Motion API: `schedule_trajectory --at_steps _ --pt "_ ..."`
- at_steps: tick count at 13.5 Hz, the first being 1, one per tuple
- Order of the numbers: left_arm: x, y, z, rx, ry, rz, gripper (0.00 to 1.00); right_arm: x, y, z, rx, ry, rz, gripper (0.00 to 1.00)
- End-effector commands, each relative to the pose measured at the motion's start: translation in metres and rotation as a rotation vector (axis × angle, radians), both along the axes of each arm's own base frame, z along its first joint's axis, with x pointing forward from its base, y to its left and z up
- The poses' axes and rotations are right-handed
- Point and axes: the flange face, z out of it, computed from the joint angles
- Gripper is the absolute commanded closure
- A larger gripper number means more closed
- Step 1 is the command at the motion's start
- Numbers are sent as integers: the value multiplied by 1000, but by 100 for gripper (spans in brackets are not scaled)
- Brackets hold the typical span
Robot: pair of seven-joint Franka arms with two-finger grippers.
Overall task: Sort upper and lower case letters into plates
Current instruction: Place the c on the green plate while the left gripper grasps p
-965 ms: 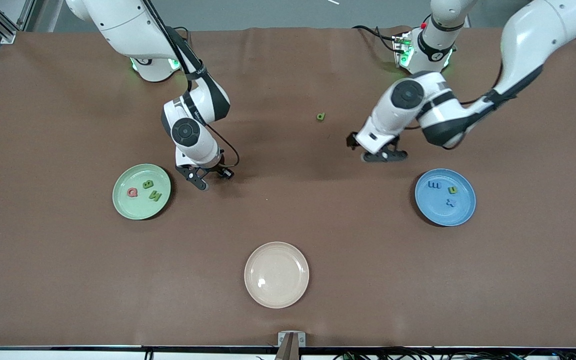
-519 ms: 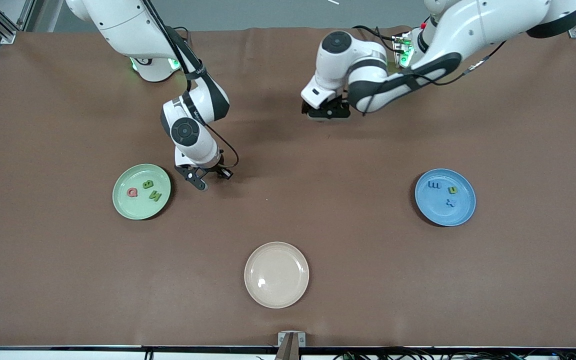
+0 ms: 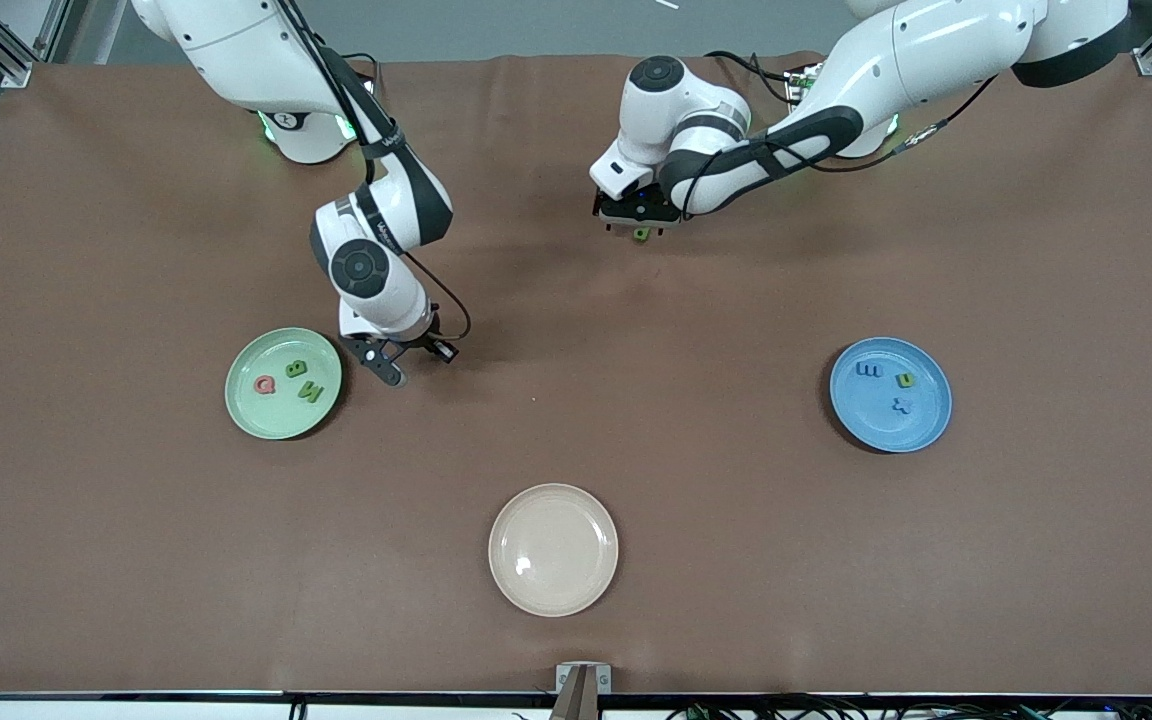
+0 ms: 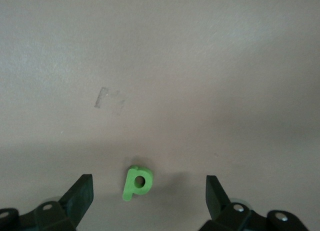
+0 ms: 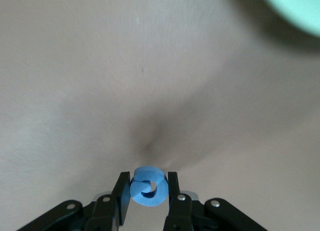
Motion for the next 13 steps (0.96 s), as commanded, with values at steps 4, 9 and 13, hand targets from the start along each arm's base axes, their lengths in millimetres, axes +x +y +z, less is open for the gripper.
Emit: schedule_trajectory --at_steps 4,9,13 --pt "-18 8 -21 27 19 -62 5 56 -138 72 0 29 199 100" --pt "-17 10 -32 39 25 -59 25 57 -252 53 34 21 335 99" --pt "-15 10 -31 38 22 -57 50 35 -286 20 40 2 332 99"
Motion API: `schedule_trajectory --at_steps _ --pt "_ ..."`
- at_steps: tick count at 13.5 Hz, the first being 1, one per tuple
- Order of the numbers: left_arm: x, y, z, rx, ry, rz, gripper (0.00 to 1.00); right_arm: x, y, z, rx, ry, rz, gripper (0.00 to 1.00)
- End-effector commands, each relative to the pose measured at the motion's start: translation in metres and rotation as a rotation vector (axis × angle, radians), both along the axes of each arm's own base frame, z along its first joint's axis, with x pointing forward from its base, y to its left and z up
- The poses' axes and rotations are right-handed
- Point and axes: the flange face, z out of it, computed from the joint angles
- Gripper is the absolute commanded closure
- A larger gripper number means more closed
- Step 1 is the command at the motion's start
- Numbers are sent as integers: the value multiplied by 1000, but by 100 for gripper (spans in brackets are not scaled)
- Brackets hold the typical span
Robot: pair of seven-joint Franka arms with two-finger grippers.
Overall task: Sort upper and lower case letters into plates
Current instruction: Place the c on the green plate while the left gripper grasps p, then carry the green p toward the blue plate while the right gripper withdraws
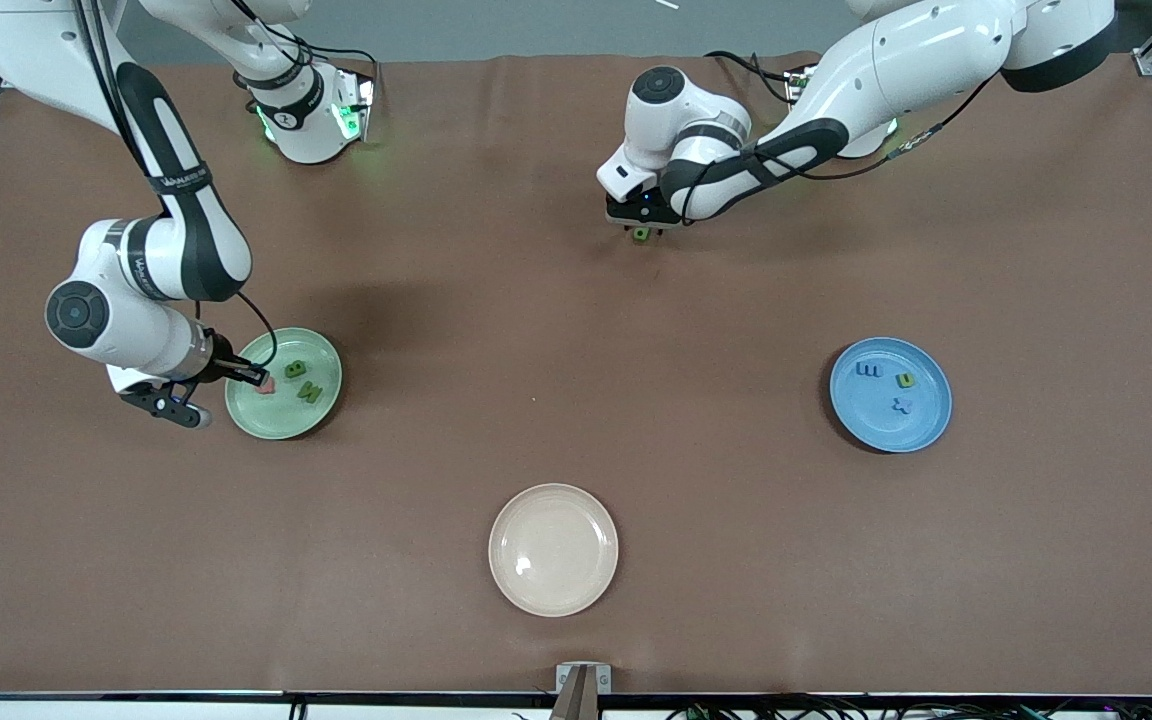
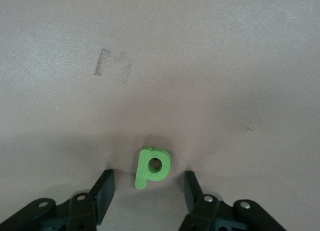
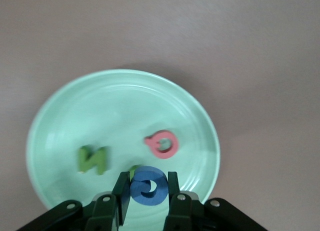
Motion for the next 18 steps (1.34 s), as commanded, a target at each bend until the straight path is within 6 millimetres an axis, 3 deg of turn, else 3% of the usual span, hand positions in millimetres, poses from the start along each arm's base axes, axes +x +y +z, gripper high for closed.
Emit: schedule_trajectory --at_steps 1,9,13,14,15,18 --pt "5 0 -1 -8 -14 -6 57 -12 -4 -6 -3 -3 14 99" --pt "15 -6 0 -13 -28 0 60 -18 -5 -40 0 49 11 97" --pt "19 -5 -1 -10 -33 8 60 -20 -3 -51 3 72 8 83" --pt "19 -5 -1 -10 -33 7 62 -20 -2 -50 3 75 10 54" --pt "20 -4 -2 -8 -32 3 67 -18 -1 -49 2 72 7 1" --pt "22 -3 -3 -7 -38 0 81 7 -1 -18 4 103 13 0"
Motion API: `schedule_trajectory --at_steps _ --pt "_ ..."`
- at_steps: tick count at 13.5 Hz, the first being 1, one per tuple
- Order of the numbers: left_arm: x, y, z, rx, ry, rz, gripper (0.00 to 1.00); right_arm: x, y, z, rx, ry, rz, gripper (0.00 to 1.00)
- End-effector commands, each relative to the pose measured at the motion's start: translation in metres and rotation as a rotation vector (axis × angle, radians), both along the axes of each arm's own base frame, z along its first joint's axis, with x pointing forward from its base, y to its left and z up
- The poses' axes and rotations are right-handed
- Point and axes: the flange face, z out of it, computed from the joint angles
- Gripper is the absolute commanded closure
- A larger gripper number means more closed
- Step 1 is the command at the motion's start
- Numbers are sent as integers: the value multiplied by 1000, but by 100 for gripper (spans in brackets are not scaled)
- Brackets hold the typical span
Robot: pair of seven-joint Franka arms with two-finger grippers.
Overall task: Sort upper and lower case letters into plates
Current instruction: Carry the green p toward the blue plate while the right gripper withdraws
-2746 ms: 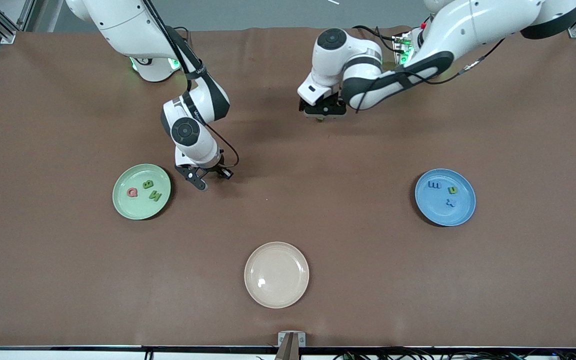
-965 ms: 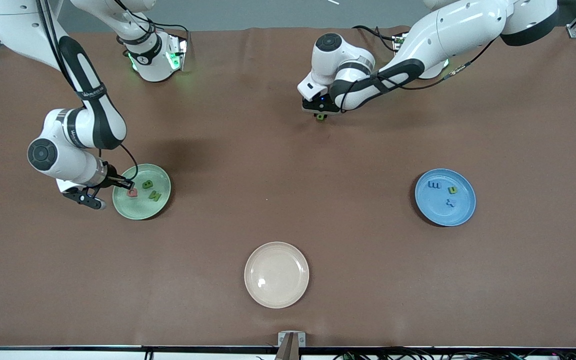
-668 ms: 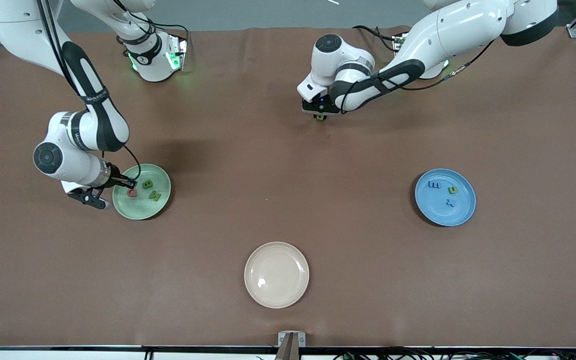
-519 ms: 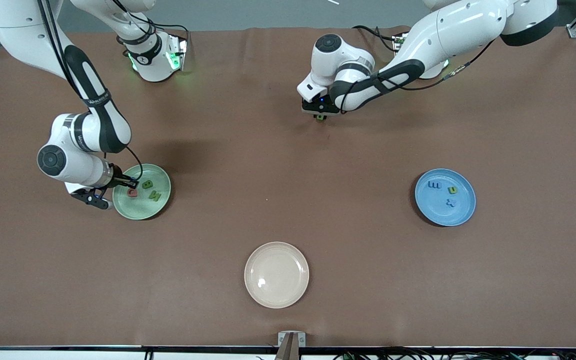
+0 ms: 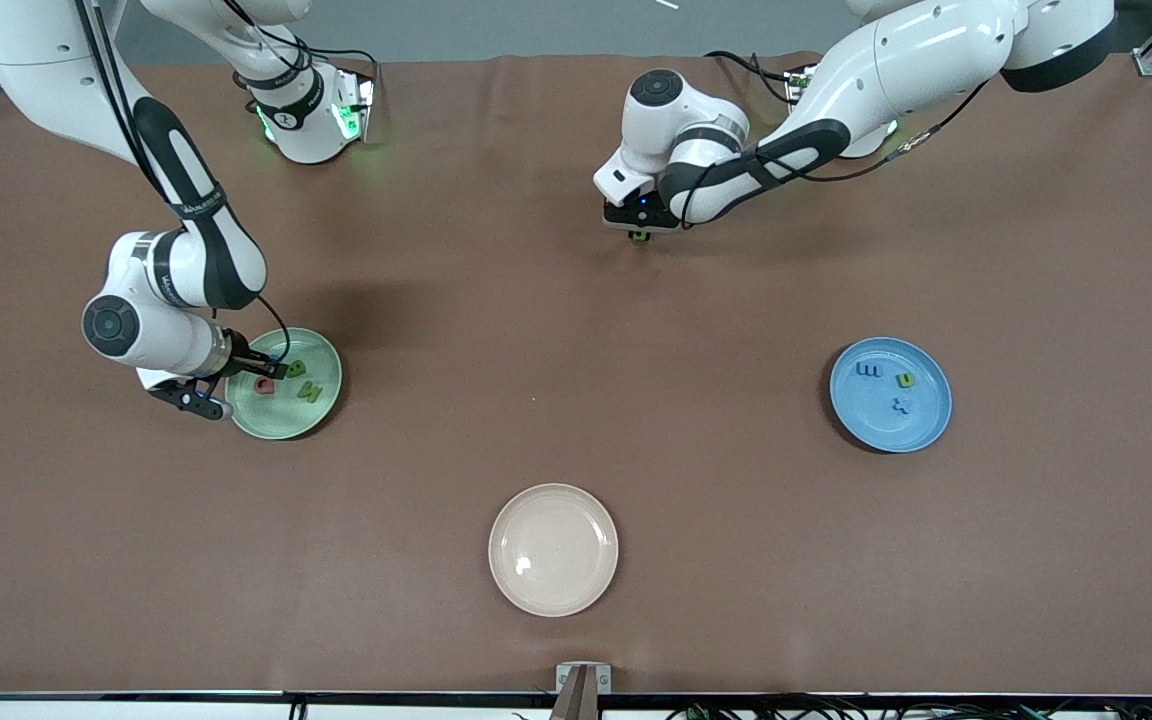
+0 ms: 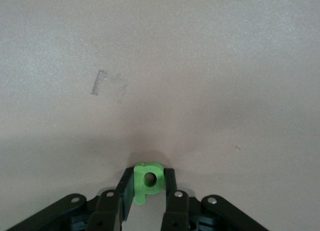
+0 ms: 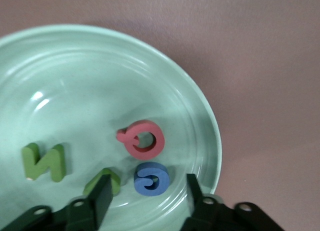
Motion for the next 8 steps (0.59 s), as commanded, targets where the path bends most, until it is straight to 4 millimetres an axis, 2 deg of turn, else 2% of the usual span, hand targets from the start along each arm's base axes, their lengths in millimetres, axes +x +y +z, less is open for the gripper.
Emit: schedule_trajectory --at_steps 1,2,4,6,8 --pt "11 3 -8 8 -30 -24 88 31 1 45 0 33 16 0" --pt "12 4 -8 9 -30 -23 92 45 3 68 3 56 30 0" --pt "20 7 -8 10 -35 -12 94 68 4 113 19 74 107 0" --pt "31 7 -2 7 -53 -4 94 82 -3 148 38 63 205 0" --pt "59 9 6 -10 -71 51 95 94 -14 180 8 45 281 0"
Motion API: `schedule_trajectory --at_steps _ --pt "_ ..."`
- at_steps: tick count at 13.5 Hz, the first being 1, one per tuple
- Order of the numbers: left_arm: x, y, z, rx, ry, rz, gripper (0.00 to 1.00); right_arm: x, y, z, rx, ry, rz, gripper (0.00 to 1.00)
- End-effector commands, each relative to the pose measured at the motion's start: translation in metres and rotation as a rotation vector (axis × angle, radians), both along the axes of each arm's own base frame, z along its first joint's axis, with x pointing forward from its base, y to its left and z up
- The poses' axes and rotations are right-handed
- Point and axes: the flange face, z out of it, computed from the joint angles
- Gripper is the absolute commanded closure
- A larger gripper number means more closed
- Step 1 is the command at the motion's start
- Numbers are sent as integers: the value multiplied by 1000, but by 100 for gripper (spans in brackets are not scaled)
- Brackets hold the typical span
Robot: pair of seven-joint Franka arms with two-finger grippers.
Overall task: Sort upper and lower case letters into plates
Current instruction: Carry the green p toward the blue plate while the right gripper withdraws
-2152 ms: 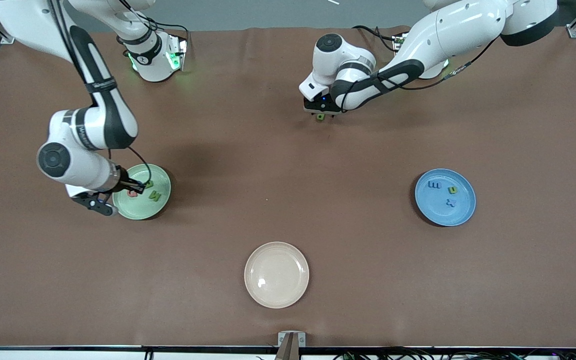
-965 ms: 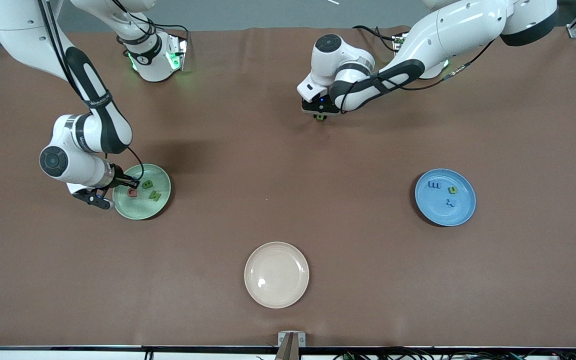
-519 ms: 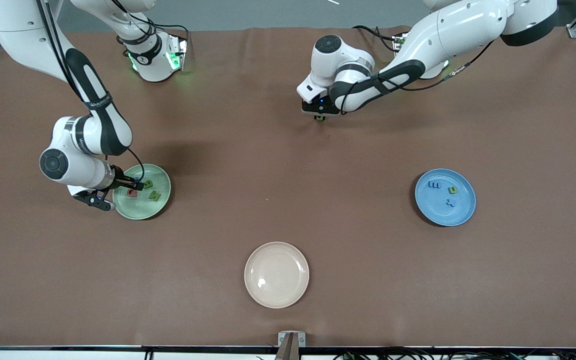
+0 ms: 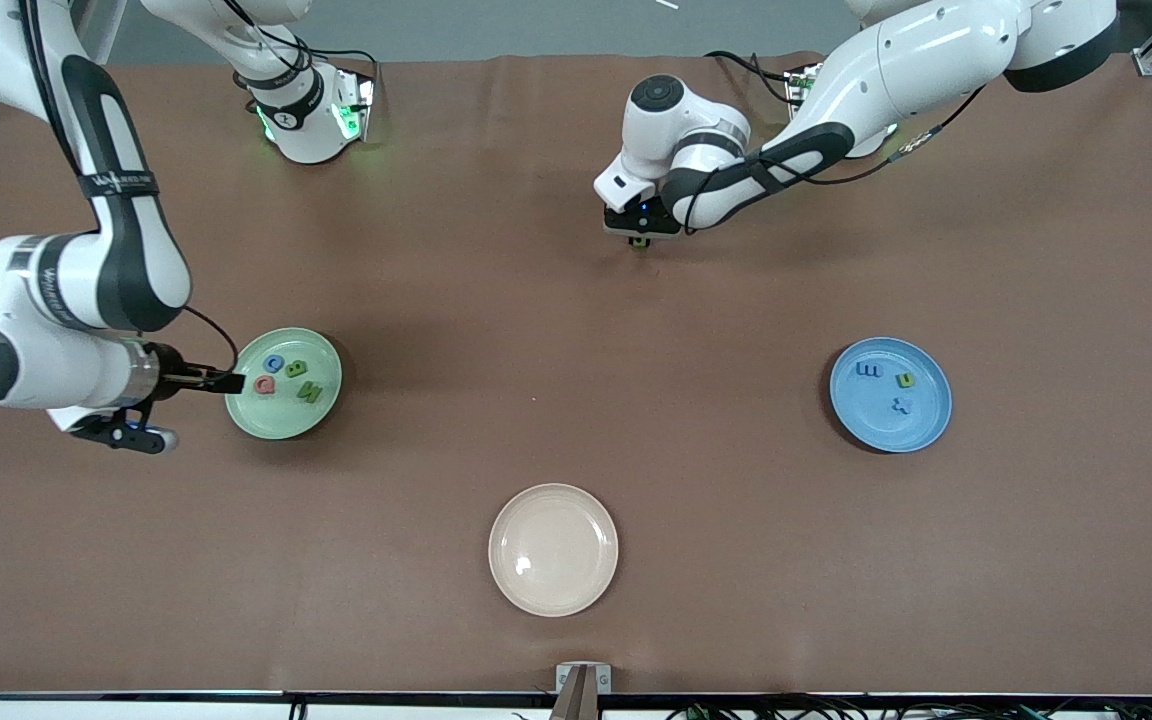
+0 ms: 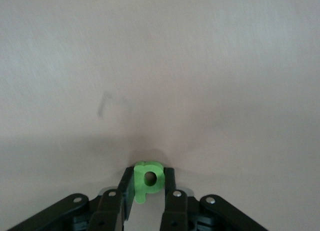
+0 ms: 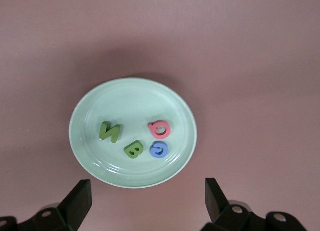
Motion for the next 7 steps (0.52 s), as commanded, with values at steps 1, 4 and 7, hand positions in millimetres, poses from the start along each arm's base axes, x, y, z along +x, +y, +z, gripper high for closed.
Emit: schedule_trajectory --at_steps 1,4,7 --pt "45 5 10 -10 -61 43 96 14 -20 43 -49 -8 85 0" --pt "92 8 26 -39 -101 122 97 21 -36 103 -67 -6 84 0" --pt "130 33 32 -39 -99 149 98 22 -46 135 -53 -18 127 0"
